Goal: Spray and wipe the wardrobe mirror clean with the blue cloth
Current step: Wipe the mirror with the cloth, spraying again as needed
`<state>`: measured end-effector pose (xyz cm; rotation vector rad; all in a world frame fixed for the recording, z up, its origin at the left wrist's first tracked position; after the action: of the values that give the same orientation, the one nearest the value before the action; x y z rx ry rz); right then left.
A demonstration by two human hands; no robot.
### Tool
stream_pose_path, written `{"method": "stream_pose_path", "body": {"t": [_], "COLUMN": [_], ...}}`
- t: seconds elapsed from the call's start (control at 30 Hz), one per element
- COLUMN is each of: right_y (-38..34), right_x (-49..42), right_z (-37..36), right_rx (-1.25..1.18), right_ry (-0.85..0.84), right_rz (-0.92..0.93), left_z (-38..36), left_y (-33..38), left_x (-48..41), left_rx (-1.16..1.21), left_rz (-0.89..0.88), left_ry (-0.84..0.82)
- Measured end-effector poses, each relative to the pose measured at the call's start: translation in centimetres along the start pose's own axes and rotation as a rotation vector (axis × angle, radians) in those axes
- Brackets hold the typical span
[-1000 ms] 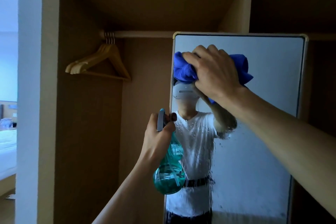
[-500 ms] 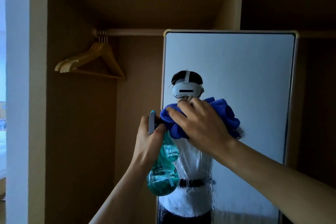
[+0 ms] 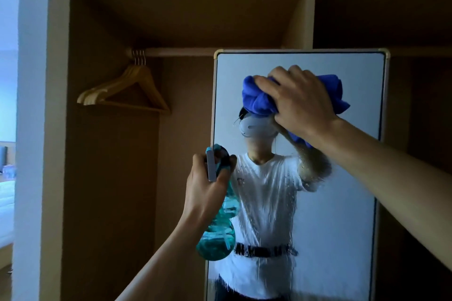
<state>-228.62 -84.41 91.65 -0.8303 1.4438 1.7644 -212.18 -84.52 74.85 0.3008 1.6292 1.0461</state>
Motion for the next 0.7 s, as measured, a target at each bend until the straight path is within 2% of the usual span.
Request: {"method": "stream_pose_path", "body": {"t": [0.3,0.47,0.6,0.7], "right_y": [-2.7,-4.9,-4.2,-2.0], "right_x": [7.0,11.3,10.8,9.1], "right_z": [-1.9,-2.9,-2.3,-1.6], "right_rx": [-0.108,-0.117,-0.131,-0.148], "right_ry": [0.017,-0.040,-0.009,0.002], "right_rz": [0.139,0.199,0.218,0.165], "left_z": [-1.1,-1.3,-1.5,-1.9], "left_y": [0.2,0.1,0.0,0.1], "left_x": [-0.3,-0.3,-0.2,0.0], "left_rx": [-0.003,-0.026,-0.072,-0.105], "left_rz": [-0.010,-0.015,-0.019,-0.031], "left_ry": [0.036,0.060,0.064,0.056]}}
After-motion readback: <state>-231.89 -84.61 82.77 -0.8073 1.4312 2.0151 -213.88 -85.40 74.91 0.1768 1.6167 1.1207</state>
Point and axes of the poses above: each hand's wrist, its own x-axis away from the middle knuckle, its own z-axis out of the back of the hand, y = z × x, the point moved 7 cm from there along -x, towards the middle knuckle, and after that the axes turned 3 degrees about x, right-handed, at the moved point
